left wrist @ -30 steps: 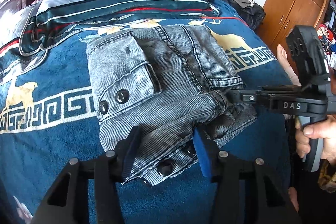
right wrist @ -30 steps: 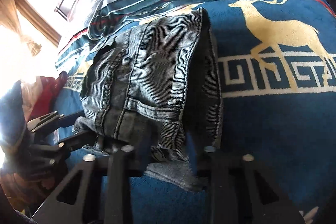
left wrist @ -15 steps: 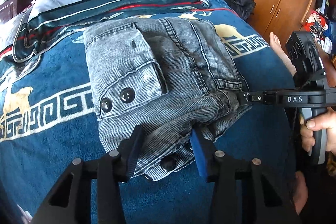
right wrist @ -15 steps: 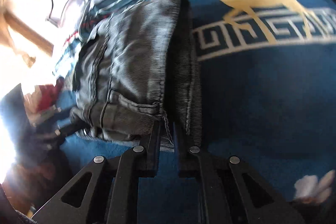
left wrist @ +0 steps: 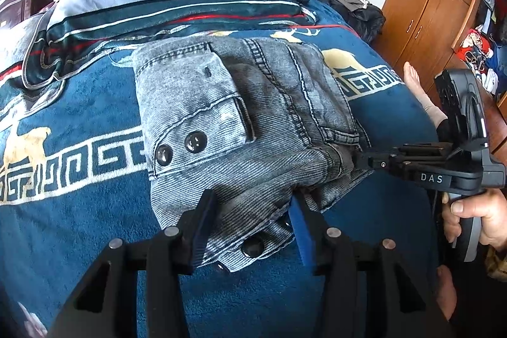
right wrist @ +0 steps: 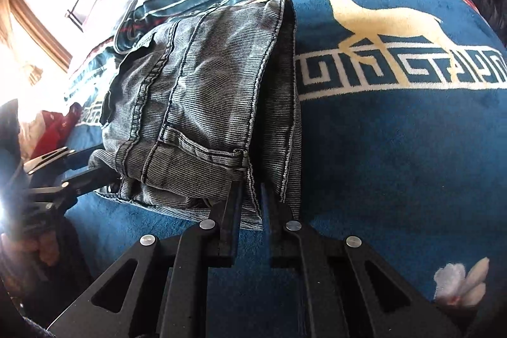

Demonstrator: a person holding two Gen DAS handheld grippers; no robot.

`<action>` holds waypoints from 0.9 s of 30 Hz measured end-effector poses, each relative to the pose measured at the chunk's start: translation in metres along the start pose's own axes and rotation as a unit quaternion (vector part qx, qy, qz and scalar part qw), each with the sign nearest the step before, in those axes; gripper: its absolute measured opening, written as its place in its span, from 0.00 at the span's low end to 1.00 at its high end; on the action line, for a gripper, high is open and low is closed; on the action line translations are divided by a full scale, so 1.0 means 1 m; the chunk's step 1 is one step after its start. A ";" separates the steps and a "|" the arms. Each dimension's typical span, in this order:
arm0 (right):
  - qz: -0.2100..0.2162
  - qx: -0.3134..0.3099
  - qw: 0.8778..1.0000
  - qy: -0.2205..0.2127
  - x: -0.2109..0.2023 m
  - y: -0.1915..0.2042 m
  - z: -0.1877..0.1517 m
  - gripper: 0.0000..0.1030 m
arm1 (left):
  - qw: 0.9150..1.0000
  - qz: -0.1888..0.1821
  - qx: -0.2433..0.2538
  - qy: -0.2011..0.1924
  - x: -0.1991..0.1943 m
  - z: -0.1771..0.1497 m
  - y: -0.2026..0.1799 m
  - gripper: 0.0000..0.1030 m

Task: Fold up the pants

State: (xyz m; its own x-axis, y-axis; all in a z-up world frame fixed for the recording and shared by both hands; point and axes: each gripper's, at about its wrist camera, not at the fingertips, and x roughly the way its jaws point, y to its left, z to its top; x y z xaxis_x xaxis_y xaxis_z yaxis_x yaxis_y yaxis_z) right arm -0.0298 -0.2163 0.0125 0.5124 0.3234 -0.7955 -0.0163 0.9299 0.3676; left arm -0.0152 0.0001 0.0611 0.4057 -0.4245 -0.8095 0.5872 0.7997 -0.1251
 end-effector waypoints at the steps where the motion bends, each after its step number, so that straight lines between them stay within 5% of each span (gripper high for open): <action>1: -0.003 0.002 1.000 0.002 0.000 0.001 0.001 0.09 | 1.000 0.000 0.000 -0.003 -0.002 0.000 0.000 0.49; 8: -0.020 0.006 1.000 0.008 -0.006 0.011 0.005 0.15 | 0.999 -0.025 -0.029 -0.037 -0.022 0.000 0.007 0.49; 11: -0.032 -0.005 0.999 0.024 -0.001 0.014 0.008 0.15 | 0.998 -0.003 -0.037 -0.051 -0.028 0.001 0.011 0.49; 17: -0.042 -0.010 0.999 0.033 0.006 0.016 0.009 0.15 | 0.995 0.004 -0.091 -0.028 -0.015 0.001 0.032 0.57; 21: -0.040 -0.007 0.999 0.027 0.006 0.014 0.005 0.15 | 0.995 0.012 -0.097 0.030 0.011 -0.004 0.035 0.60; 27: -0.050 -0.009 0.998 0.037 0.007 0.017 0.008 0.15 | 0.995 0.018 -0.096 0.015 0.005 -0.004 0.033 0.63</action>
State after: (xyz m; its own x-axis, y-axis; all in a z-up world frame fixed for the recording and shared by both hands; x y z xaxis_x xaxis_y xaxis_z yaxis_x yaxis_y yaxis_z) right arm -0.0200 -0.1994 0.0173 0.4468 0.2413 -0.8615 0.0156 0.9607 0.2772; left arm 0.0037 0.0261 0.0505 0.4009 -0.3842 -0.8317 0.4270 0.8815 -0.2013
